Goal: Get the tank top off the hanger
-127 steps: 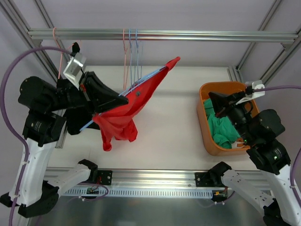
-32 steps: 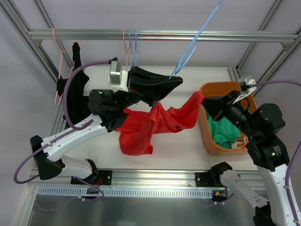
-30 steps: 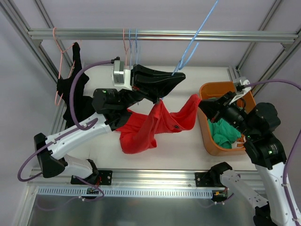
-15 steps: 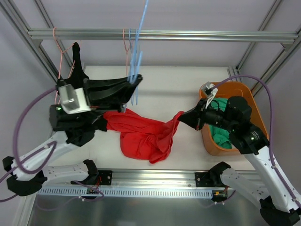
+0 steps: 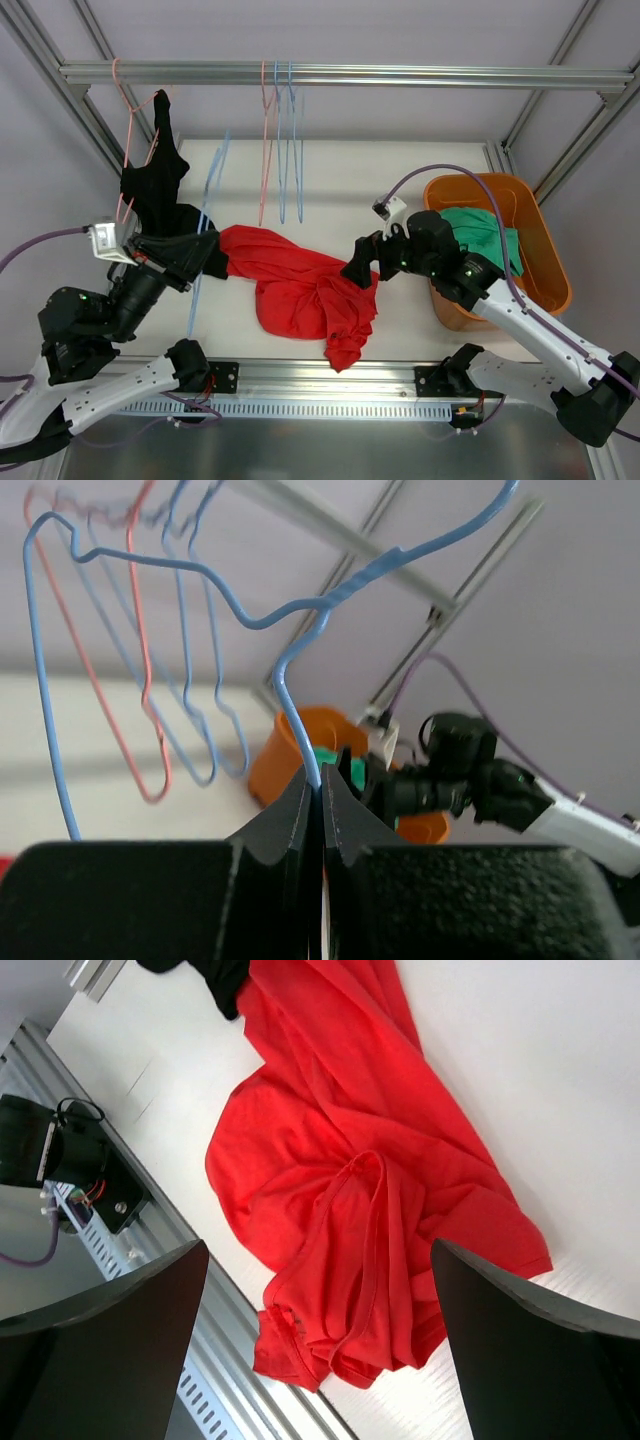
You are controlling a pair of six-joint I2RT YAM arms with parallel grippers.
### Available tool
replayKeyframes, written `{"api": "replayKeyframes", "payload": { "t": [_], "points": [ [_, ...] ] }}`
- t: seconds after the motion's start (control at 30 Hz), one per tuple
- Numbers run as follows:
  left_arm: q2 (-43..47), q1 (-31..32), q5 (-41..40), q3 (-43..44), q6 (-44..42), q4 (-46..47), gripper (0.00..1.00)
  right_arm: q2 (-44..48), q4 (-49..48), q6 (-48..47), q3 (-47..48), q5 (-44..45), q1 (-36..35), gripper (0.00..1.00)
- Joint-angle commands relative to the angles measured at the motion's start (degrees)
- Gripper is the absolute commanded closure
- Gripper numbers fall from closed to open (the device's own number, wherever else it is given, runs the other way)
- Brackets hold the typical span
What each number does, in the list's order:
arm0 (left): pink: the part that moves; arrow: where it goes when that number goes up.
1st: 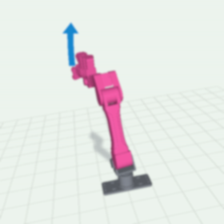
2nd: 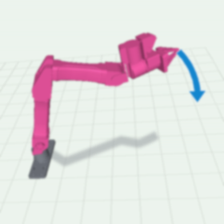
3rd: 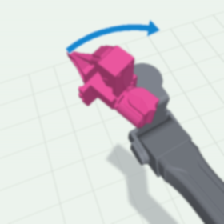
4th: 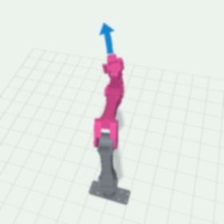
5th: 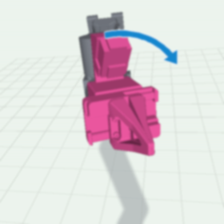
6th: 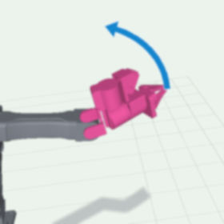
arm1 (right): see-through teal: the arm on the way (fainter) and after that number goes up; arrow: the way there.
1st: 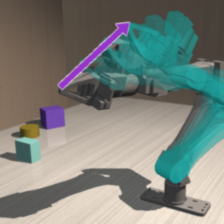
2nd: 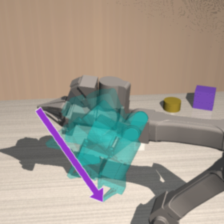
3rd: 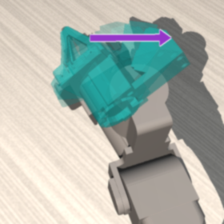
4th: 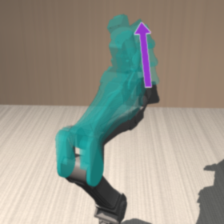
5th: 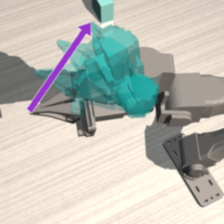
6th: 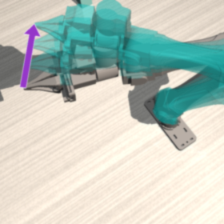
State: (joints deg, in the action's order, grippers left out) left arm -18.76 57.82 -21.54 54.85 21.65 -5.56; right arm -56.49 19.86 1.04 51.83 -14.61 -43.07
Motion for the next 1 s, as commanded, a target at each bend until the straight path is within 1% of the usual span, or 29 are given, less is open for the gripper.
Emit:
{"api": "replayKeyframes", "payload": {
  "t": [0.0, 0.07, 0.13, 0.17, 0.2, 0.27, 0.3, 0.33, 0.37, 0.4, 0.43, 0.47, 0.5, 0.53, 0.57, 0.6, 0.63, 0.67, 0.73, 0.77, 0.8, 0.87, 0.9, 0.93, 0.97],
  "points": [
    [1.45, 0.54, -2.02, -3.07, 14.09, -12.36, 1.00, 0.50, -4.56, -0.07, 1.60, 4.33, -0.26, 0.01],
    [-0.90, 0.54, -0.96, -3.43, 15.61, -12.63, 1.00, 0.42, -4.48, -0.25, 1.60, 4.94, -0.35, 0.01],
    [-3.63, 0.54, -3.41, -2.12, 16.23, -13.33, 1.00, 0.33, -4.48, -0.42, 1.87, 5.12, -0.35, 0.01],
    [-6.87, 0.54, -8.64, -1.51, 16.67, -13.42, 1.00, 0.33, -4.56, -0.34, 2.04, 5.03, -0.35, 0.01],
    [-8.38, 0.54, -11.13, 0.41, 17.28, -13.16, 1.00, 0.15, -4.56, -0.25, 2.22, 5.03, -0.26, 0.00],
    [-12.41, 0.45, -15.88, 2.80, 15.71, -10.01, 1.00, 0.06, -4.56, -0.25, 2.65, 4.86, -0.35, 0.01],
    [-13.39, 0.27, -16.51, 4.89, 12.57, -7.64, 1.00, 0.06, -4.48, -0.25, 2.75, 4.86, -0.35, 0.00],
    [-14.53, -0.34, -17.30, 6.22, 11.50, -4.14, 1.00, 0.06, -4.48, -0.33, 2.75, 4.77, -0.26, 0.01],
    [-17.42, -0.86, -17.66, 7.71, 10.44, -3.15, 1.00, 0.24, -4.48, -0.34, 2.83, 4.68, -0.35, 0.01],
    [-19.10, -1.91, -17.49, 11.47, 9.30, -2.79, 1.00, 0.24, -4.56, -0.42, 2.83, 4.68, -0.35, 0.01],
    [-20.86, -5.40, -15.92, 13.51, 9.11, -2.61, 1.00, 0.33, -4.48, -0.42, 2.83, 4.68, -0.26, 0.01],
    [-24.01, -8.14, -13.38, 15.01, 10.68, -2.70, 1.00, 0.50, -4.56, -0.42, 2.92, 4.68, -0.26, 0.00],
    [-25.34, -11.47, -6.04, 17.11, 12.61, -2.70, 1.00, 0.50, -4.56, -0.42, 3.01, 4.59, -0.35, 0.00],
    [-26.49, -15.25, -1.79, 17.65, 14.63, -2.70, 1.00, 0.59, -4.56, -0.42, 3.10, 4.59, -0.26, 0.01],
    [-28.67, -21.55, 1.90, 18.18, 18.39, -2.44, 1.00, 0.76, -4.56, -0.42, 3.18, 4.68, -0.35, 0.00],
    [-29.65, -24.05, 7.16, 18.88, 19.73, -2.00, 1.00, 0.94, -4.48, -0.42, 3.19, 4.59, -0.26, 0.00],
    [-30.45, -25.90, 9.13, 18.98, 20.44, -1.30, 1.00, 1.12, -4.48, -0.42, 3.19, 4.59, -0.26, 0.01],
    [-31.67, -27.83, 10.63, 18.98, 20.62, 1.84, 1.00, 1.21, -4.48, -0.60, 3.19, 4.59, -0.35, 0.01],
    [-33.26, -29.16, 13.78, 20.20, 20.89, 3.01, 1.00, 1.73, -4.04, -0.51, 3.10, 4.85, -0.26, 0.00],
    [-35.27, -31.61, 15.63, 20.90, 21.67, 3.71, 1.00, 1.82, -3.60, -0.60, 3.18, 5.29, -0.35, 0.01],
    [-37.64, -33.11, 20.44, 22.39, 22.55, 4.67, 1.00, 1.91, -3.34, -2.16, 3.45, 5.47, -0.26, 0.00],
    [-40.11, -37.06, 25.65, 24.94, 24.74, 5.30, 1.00, 1.82, -2.90, -2.53, 3.71, 5.56, -0.35, 0.01],
    [-41.34, -37.78, 27.32, 25.74, 25.19, 7.56, 1.00, 1.82, -2.89, -2.53, 3.71, 5.65, -0.35, 0.01],
    [-43.44, -38.65, 30.04, 26.53, 25.98, 7.58, 1.00, 1.82, -2.81, -2.53, 3.71, 5.56, -0.26, 0.01],
    [-44.07, -39.36, 30.59, 26.62, 27.90, 7.76, 1.00, 1.82, -2.72, -2.53, 3.63, 5.56, -0.35, 0.00]
  ]
}}
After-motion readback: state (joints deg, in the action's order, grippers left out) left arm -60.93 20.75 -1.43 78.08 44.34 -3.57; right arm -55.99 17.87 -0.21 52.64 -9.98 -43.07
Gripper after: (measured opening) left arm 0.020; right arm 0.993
